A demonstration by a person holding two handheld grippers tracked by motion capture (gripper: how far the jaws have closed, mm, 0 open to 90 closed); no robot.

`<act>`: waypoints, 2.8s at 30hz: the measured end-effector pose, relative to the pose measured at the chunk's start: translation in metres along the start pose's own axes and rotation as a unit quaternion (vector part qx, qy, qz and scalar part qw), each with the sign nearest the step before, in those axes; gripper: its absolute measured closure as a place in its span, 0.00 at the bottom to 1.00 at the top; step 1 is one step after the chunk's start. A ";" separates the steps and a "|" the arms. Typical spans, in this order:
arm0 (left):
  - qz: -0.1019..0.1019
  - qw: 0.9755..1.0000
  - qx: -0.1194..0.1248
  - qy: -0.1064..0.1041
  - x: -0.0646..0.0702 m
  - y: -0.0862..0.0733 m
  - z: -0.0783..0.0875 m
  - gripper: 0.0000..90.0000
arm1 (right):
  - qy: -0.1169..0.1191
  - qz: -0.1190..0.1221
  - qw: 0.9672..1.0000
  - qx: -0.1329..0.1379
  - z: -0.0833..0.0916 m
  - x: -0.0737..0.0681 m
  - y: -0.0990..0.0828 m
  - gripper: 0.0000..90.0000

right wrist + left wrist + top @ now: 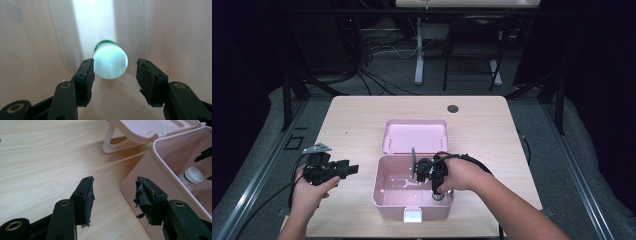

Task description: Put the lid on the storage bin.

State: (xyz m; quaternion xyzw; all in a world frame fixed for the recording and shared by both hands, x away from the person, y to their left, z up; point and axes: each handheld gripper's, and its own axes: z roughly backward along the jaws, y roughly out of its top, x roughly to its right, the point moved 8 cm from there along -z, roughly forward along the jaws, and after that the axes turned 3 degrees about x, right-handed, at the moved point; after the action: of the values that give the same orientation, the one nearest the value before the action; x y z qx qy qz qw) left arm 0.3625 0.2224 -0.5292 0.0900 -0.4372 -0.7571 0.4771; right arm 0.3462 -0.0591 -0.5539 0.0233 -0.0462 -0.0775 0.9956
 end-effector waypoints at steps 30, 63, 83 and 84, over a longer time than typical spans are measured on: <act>-0.016 1.000 -0.012 -0.015 0.015 0.001 -0.004 0.55 | -0.019 -0.086 0.992 0.088 0.043 0.014 -0.011 0.51; -0.087 0.996 0.009 -0.031 0.045 0.006 -0.008 0.54 | -0.073 -0.218 0.953 0.199 0.065 0.059 -0.029 0.42; -0.090 0.995 -0.008 -0.051 0.063 0.001 -0.013 0.69 | -0.098 -0.319 0.904 0.268 0.070 0.078 -0.030 0.56; -0.089 0.995 -0.008 -0.051 0.063 0.001 -0.013 0.70 | -0.101 -0.324 0.901 0.272 0.069 0.079 -0.029 0.57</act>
State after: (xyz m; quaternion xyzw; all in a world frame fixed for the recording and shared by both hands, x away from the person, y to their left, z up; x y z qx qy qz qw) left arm 0.3369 0.1645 -0.5184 0.0860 -0.4455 -0.8036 0.3851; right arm 0.4125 -0.1027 -0.4799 0.2986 -0.1553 -0.3818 0.8608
